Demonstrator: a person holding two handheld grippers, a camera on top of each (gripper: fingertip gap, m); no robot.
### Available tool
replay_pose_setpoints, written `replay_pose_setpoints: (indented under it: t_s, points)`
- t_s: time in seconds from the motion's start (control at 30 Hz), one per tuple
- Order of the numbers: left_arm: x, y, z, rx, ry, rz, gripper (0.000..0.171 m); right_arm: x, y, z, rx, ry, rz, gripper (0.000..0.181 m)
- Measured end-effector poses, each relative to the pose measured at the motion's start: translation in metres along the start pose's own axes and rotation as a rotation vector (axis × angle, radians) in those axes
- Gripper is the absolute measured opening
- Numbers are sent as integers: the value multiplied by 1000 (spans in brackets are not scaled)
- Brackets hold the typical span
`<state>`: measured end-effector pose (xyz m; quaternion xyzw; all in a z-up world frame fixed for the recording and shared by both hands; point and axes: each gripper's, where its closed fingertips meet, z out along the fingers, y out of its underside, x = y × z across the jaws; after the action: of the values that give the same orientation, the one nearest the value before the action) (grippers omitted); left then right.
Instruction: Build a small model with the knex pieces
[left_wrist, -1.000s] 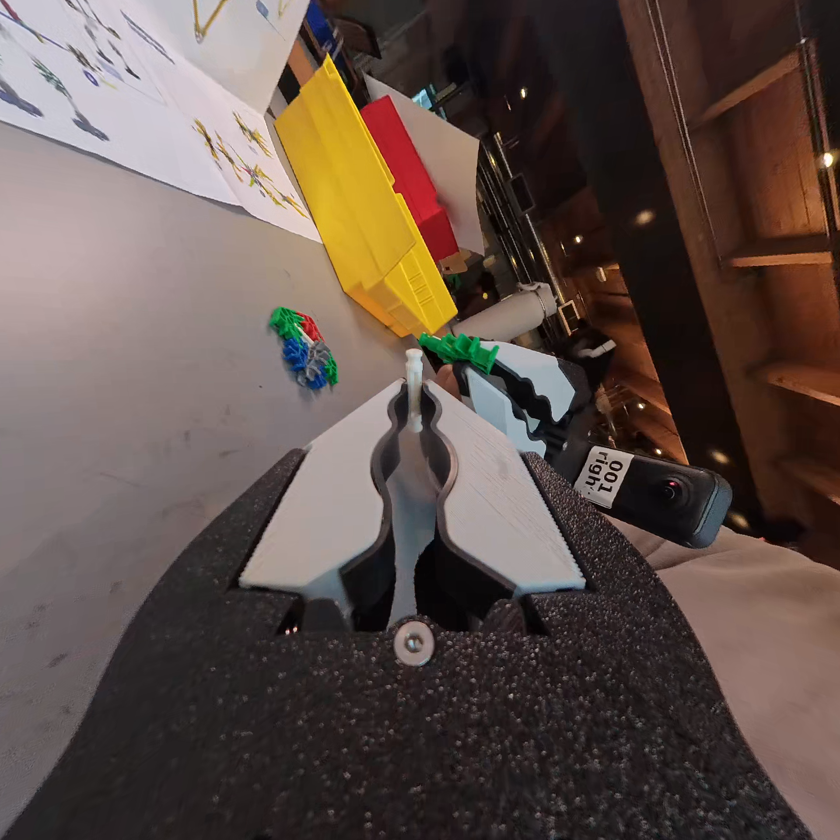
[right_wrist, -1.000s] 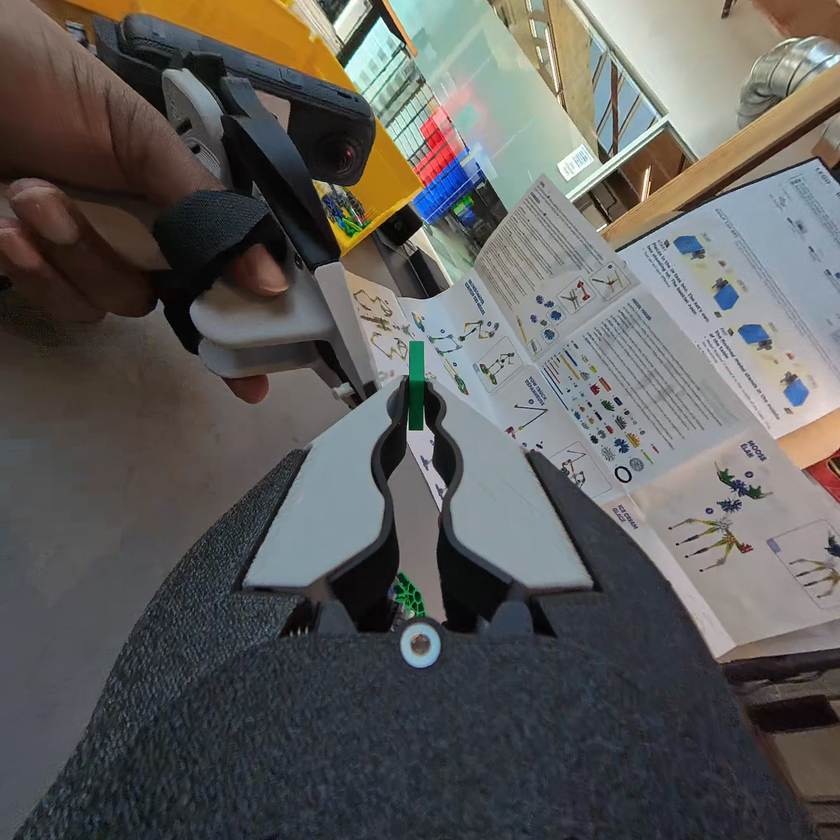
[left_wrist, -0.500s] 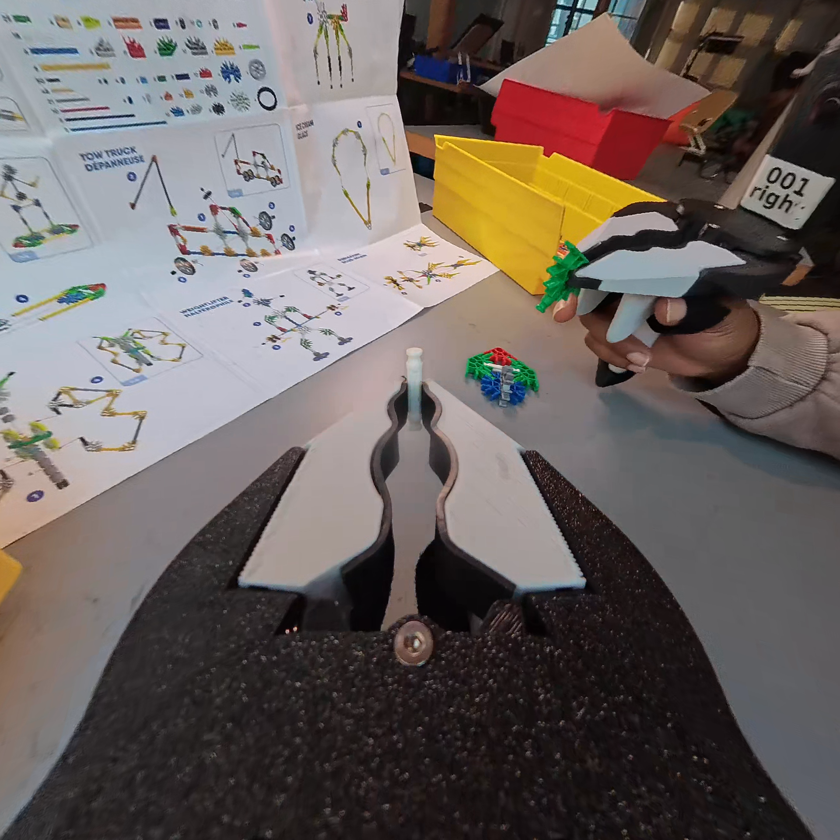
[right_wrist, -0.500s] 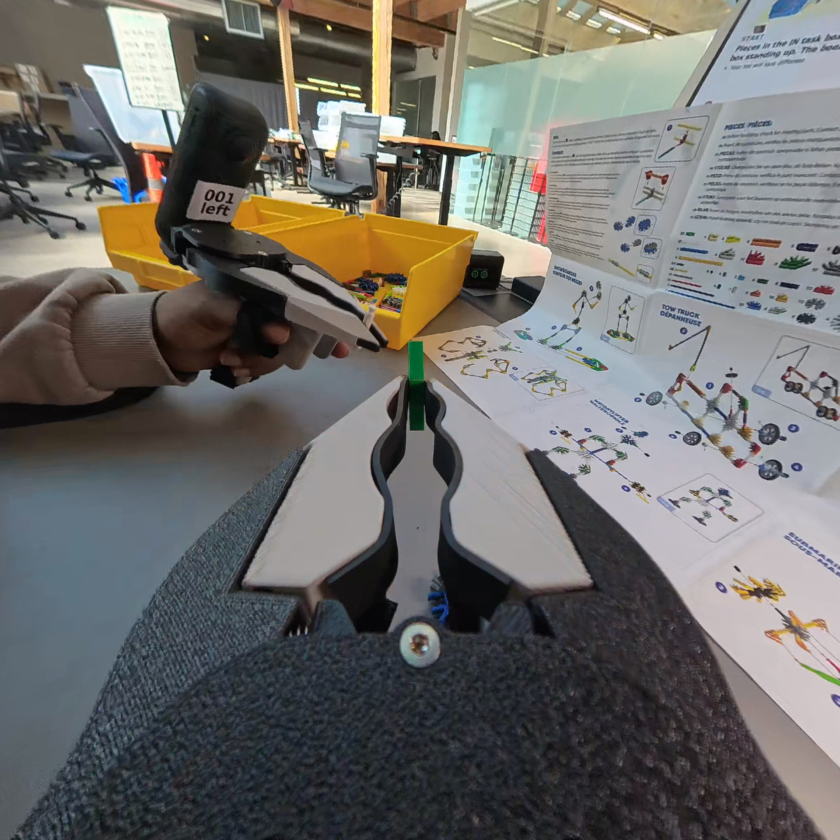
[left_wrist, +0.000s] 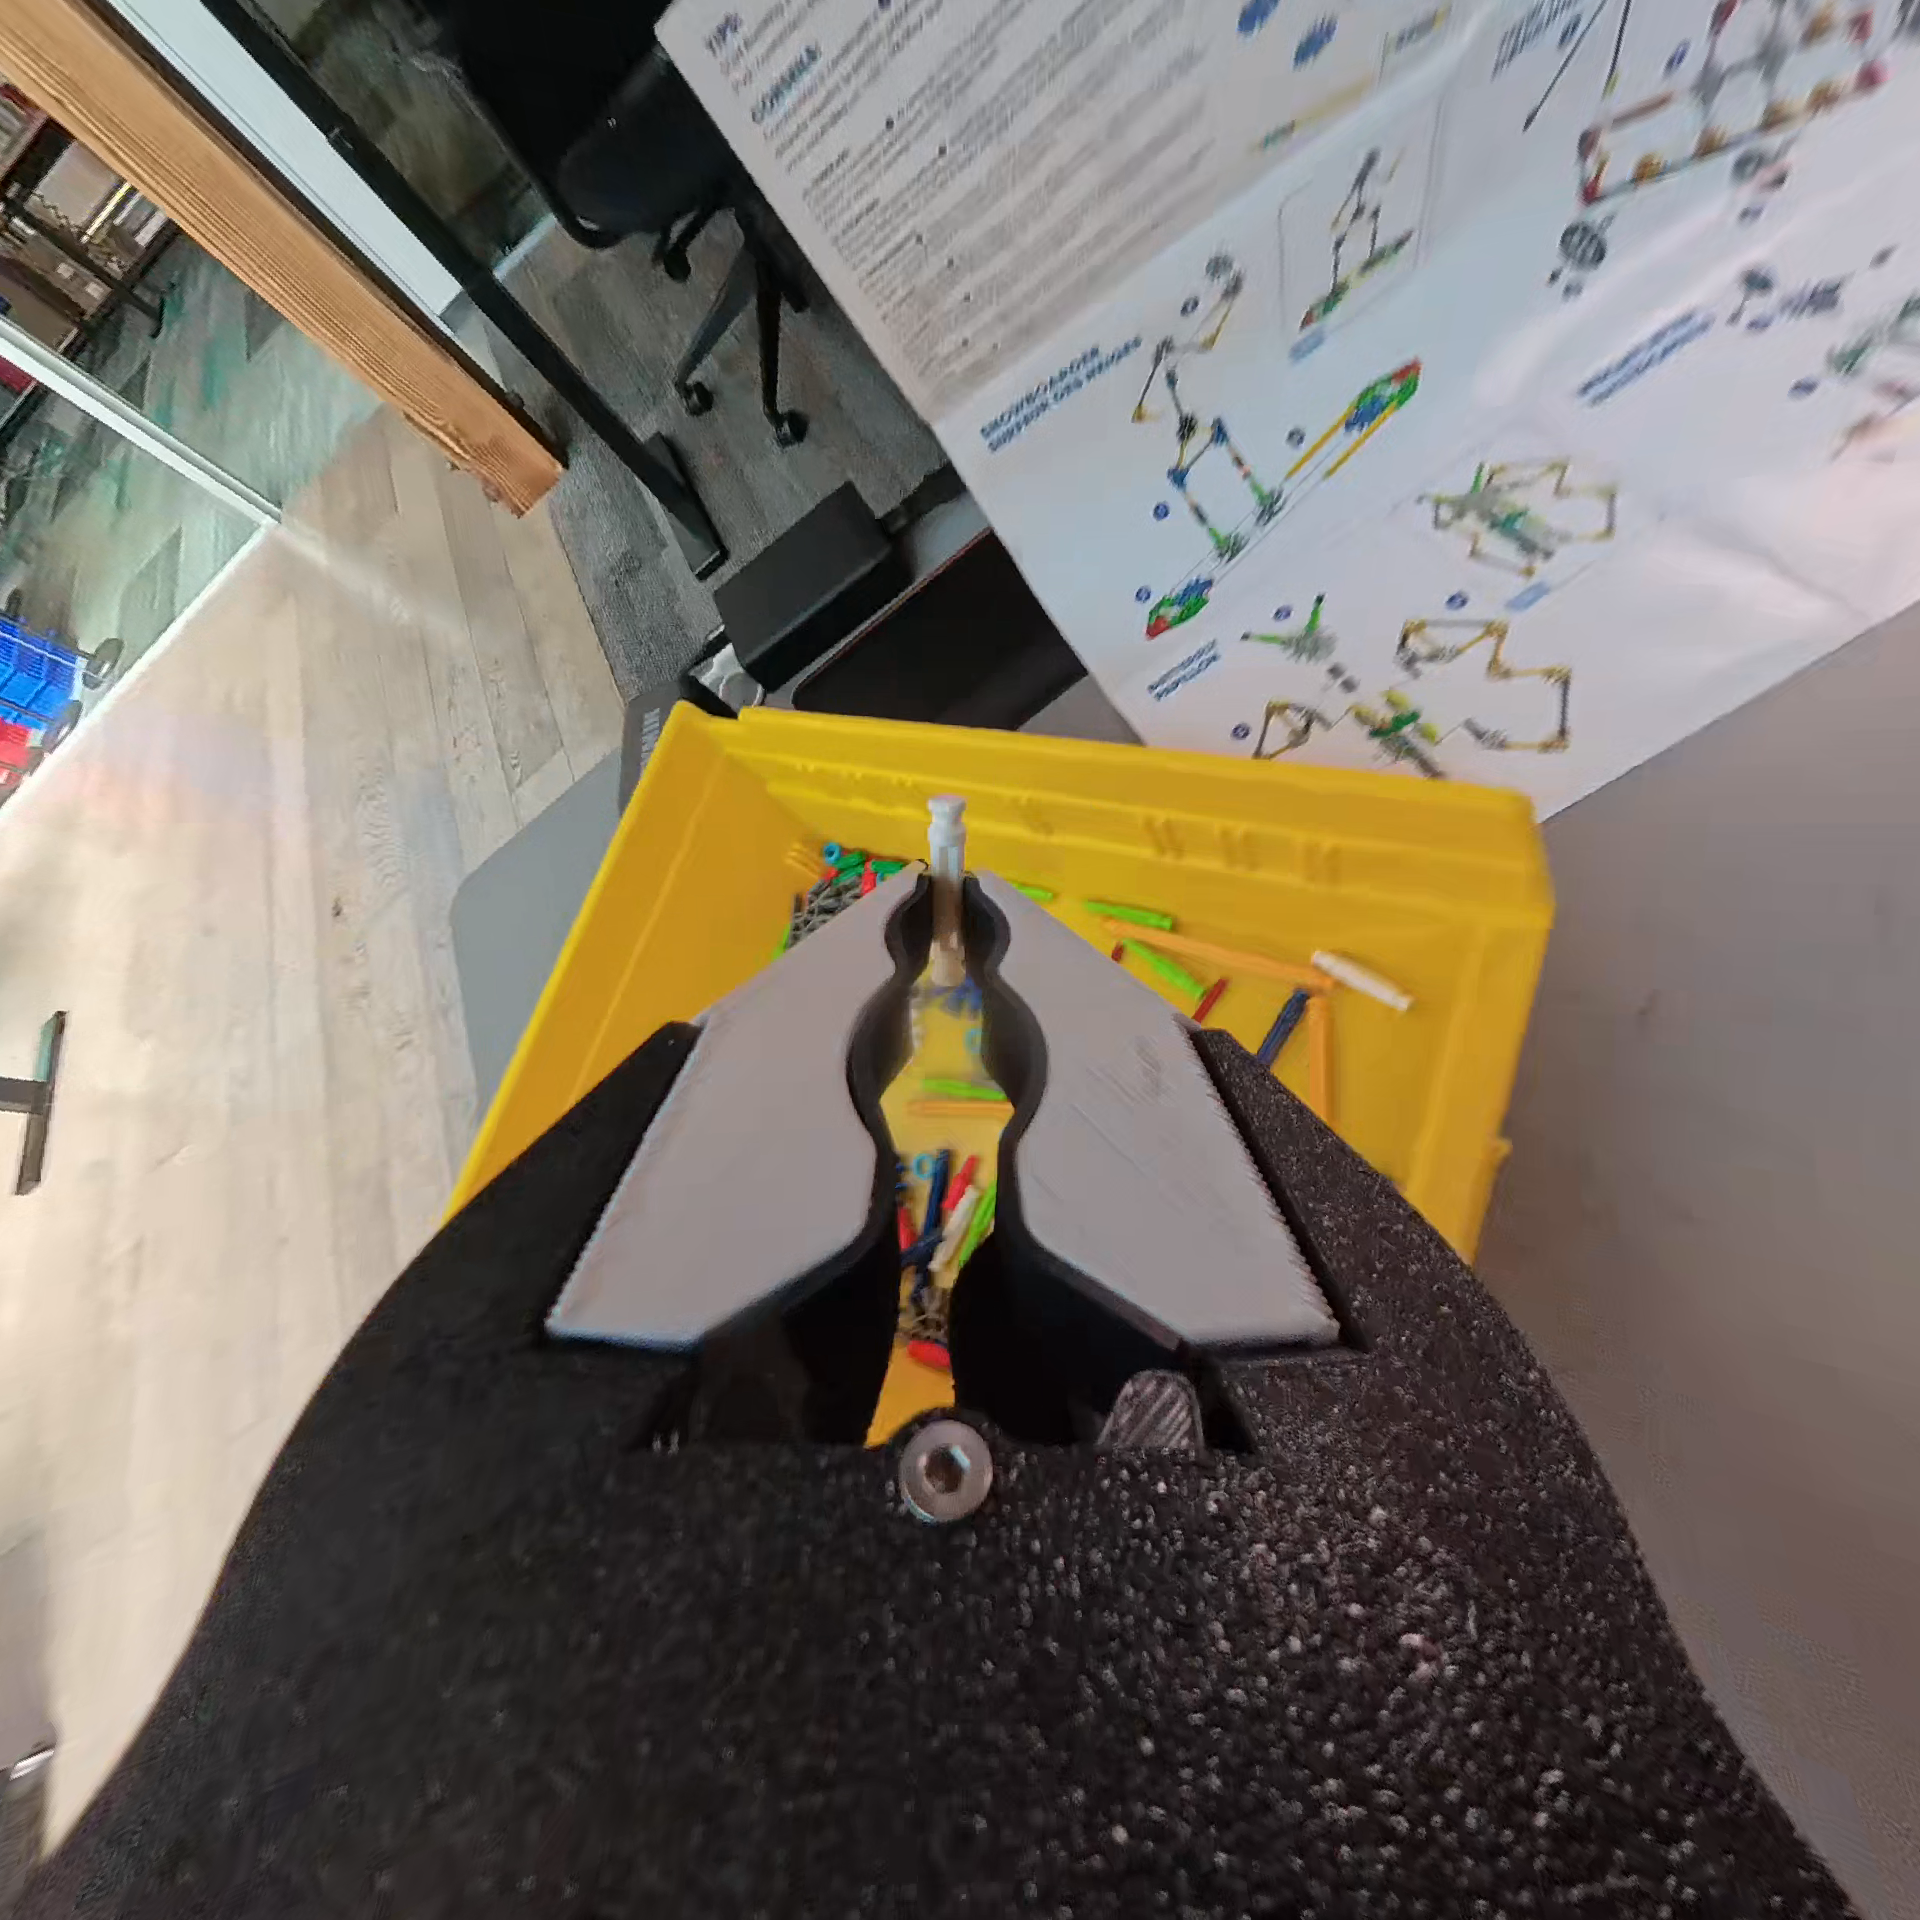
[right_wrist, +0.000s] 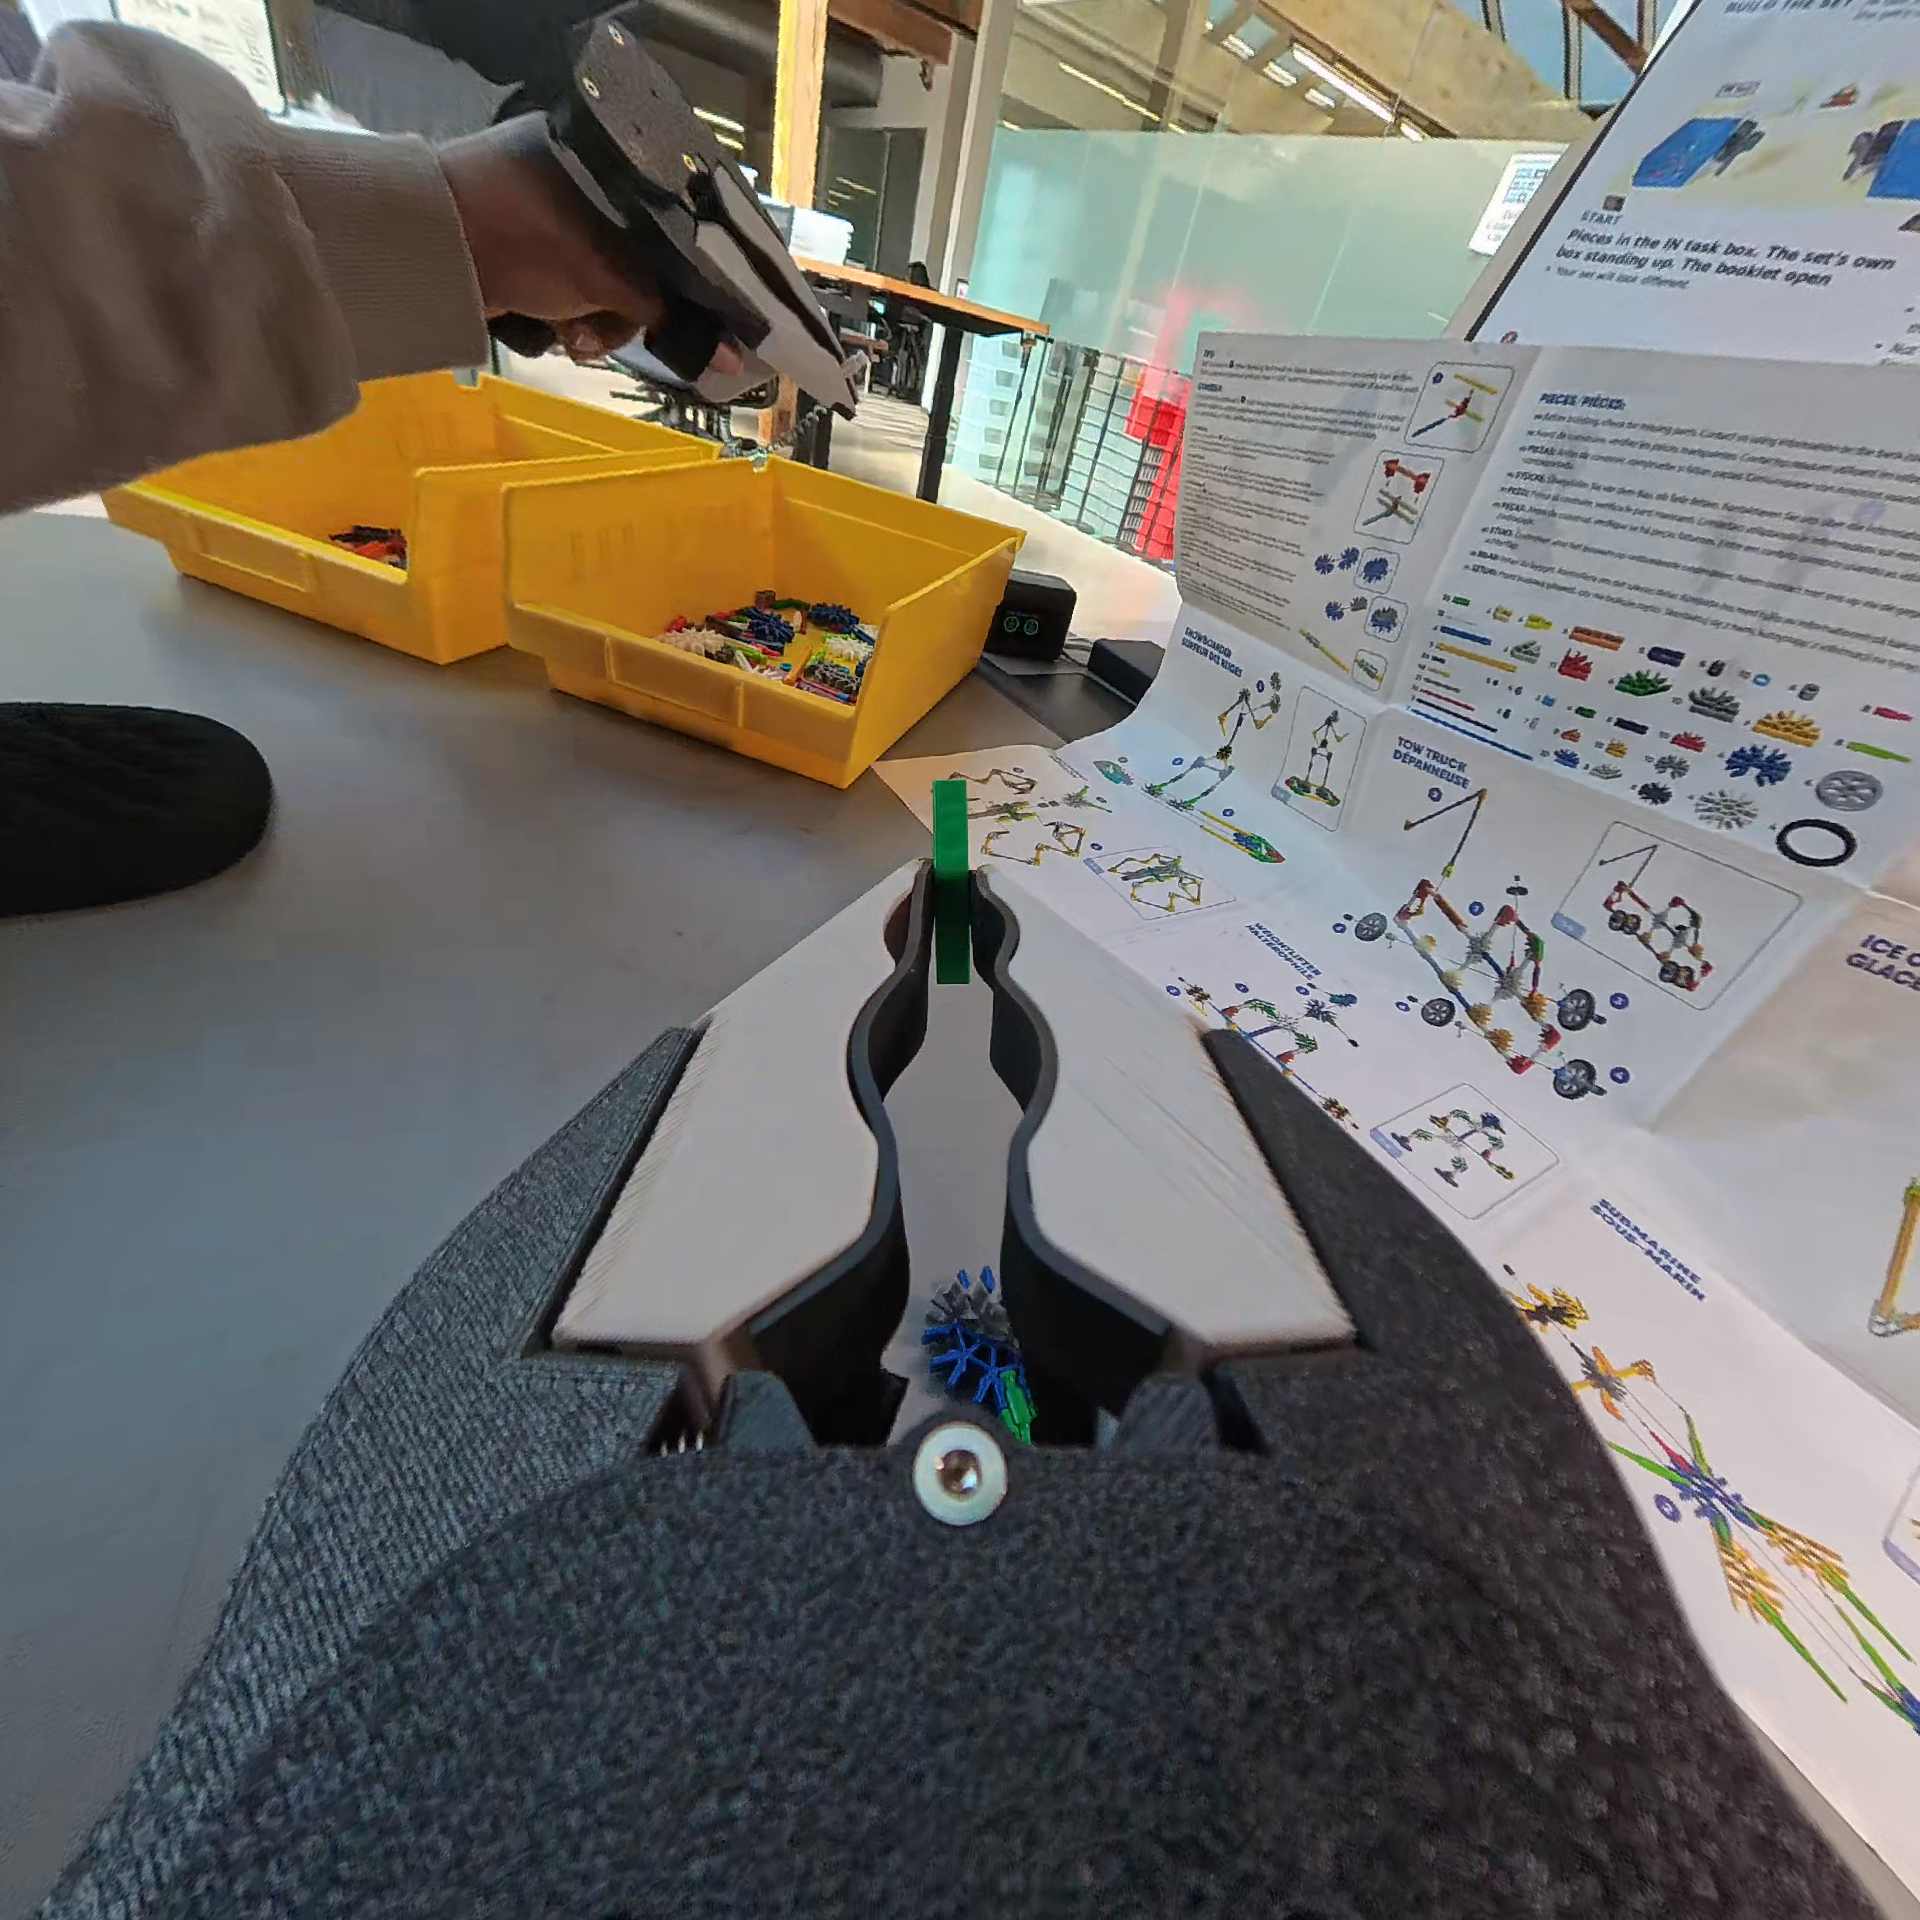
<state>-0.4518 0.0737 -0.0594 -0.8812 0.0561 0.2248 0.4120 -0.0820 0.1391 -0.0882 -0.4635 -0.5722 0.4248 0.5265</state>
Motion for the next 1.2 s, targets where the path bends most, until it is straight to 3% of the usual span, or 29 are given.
replay_pose_setpoints:
  t_s: [0.2,0.37,0.53,0.73,0.83,0.97,1.1,1.2]
  points:
    - [-17,54,22,-257,33,96,3,1,-9,-5,26,18,-24,5]
    - [-8,76,33,-345,86,81,3,1,1,-1,0,7,-3,5]
    - [-6,67,35,-309,82,22,11,5,0,-2,13,14,25,5]
    - [13,21,27,-145,134,-182,29,3,0,-2,24,-5,51,5]
    - [65,-25,8,21,357,-237,30,-1,-1,-2,43,-38,93,5]
    - [190,-86,-56,292,741,-92,32,-6,-3,-1,58,-88,134,5]
    - [307,-111,-101,470,977,17,32,-21,-7,-1,93,-170,129,5]
    - [351,-113,-97,466,1027,63,24,-31,-6,-2,93,-216,91,5]
